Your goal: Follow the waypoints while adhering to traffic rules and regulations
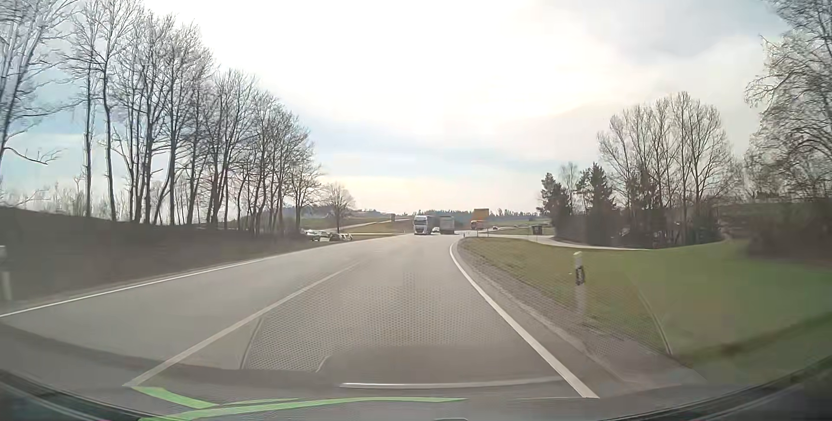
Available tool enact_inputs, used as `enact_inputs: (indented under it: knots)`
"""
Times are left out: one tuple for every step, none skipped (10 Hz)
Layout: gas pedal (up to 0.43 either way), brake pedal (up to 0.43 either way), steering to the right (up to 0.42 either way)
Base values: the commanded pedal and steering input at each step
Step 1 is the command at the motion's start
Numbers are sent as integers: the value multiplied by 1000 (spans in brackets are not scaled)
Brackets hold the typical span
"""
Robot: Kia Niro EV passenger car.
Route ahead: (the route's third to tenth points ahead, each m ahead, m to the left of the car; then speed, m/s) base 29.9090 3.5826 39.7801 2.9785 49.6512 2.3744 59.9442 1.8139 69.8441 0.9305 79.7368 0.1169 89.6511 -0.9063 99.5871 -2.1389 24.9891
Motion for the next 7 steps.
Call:
enact_inputs:
  knots:
    - [110,0,9]
    - [110,0,9]
    - [110,0,9]
    - [110,0,9]
    - [110,0,10]
    - [110,0,10]
    - [110,0,11]
